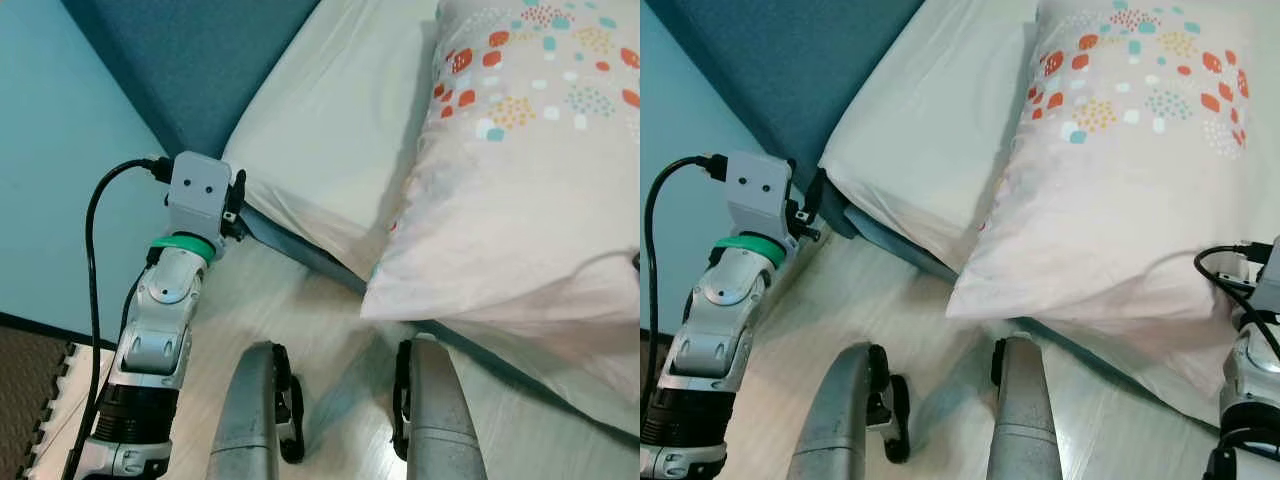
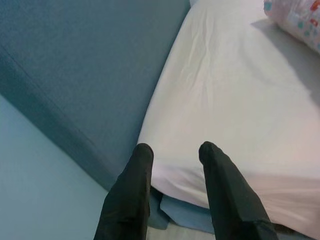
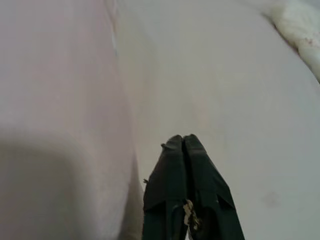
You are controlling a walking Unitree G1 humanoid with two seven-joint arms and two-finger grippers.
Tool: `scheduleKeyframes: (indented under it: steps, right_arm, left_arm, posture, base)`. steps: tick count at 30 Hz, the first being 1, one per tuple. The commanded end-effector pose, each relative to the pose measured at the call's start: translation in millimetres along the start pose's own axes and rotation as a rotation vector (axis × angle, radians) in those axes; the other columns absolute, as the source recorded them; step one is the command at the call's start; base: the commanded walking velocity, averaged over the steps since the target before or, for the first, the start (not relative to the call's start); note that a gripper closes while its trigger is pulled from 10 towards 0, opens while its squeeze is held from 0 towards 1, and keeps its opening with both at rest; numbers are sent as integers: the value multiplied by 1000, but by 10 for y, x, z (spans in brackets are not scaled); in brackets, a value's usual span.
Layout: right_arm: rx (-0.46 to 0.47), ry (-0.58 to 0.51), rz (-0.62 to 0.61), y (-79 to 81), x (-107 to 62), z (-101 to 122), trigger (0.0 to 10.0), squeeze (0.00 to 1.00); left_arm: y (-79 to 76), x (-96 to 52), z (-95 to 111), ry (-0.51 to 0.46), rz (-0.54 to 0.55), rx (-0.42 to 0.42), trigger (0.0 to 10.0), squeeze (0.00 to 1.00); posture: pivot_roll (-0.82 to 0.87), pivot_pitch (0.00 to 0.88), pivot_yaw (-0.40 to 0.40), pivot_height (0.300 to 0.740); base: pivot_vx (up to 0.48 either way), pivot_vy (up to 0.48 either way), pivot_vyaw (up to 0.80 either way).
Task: Clean up the room
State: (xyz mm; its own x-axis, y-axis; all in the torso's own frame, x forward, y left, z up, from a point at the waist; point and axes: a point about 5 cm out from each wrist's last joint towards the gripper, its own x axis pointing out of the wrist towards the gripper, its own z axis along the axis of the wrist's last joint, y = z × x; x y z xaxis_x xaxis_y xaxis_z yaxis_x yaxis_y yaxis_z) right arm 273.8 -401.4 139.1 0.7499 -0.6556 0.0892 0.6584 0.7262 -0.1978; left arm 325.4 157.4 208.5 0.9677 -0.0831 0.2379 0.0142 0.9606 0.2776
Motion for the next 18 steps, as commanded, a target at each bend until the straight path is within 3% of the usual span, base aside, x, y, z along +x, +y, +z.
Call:
scheduleKeyframes:
  steps: [1, 6, 7, 9, 11, 13, 15, 17, 18]
  right_arm:
    - [-10, 121, 40, 71, -45, -174, 10000, 0]
    - [223, 301, 254, 593, -99, -276, 10000, 0]
    - [223, 301, 254, 593, -99, -276, 10000, 0]
    - [343, 346, 334, 810, -134, -263, 10000, 0]
    - [459, 297, 461, 1089, -137, -89, 10000, 0]
    - [600, 180, 639, 1366, -131, 220, 10000, 0]
    - [695, 57, 789, 1562, -148, 518, 10000, 0]
    - [735, -42, 874, 1695, -160, 785, 10000, 0]
    - [735, -42, 874, 1695, -160, 785, 10000, 0]
  left_arm:
    - [53, -55, -88, 39, 11, 7, 10000, 0]
    - [65, -45, -85, 38, 14, 12, 10000, 0]
    - [65, -45, -85, 38, 14, 12, 10000, 0]
    - [68, -45, -83, 37, 15, 13, 10000, 0]
    - [76, -46, -78, 36, 18, 15, 10000, 0]
    - [89, -47, -73, 35, 21, 18, 10000, 0]
    - [101, -44, -69, 34, 23, 20, 10000, 0]
    - [108, -35, -57, 30, 26, 21, 10000, 0]
    - [108, -35, -57, 30, 26, 21, 10000, 0]
  posture:
    - [-19, 252, 156, 620]
    - [-5, 243, 153, 620]
    - [-5, 243, 153, 620]
    - [-1, 239, 154, 620]
    - [1, 238, 153, 620]
    - [5, 233, 155, 620]
    - [4, 231, 157, 620]
    - [2, 228, 157, 620]
    - [2, 228, 157, 620]
  base:
    - [0, 0, 0]
    - [0, 0, 0]
    - [0, 0, 0]
    - [0, 0, 0]
    - [0, 0, 0]
    - [0, 0, 0]
    - [0, 0, 0]
    - [0, 0, 0]
    - [0, 0, 0]
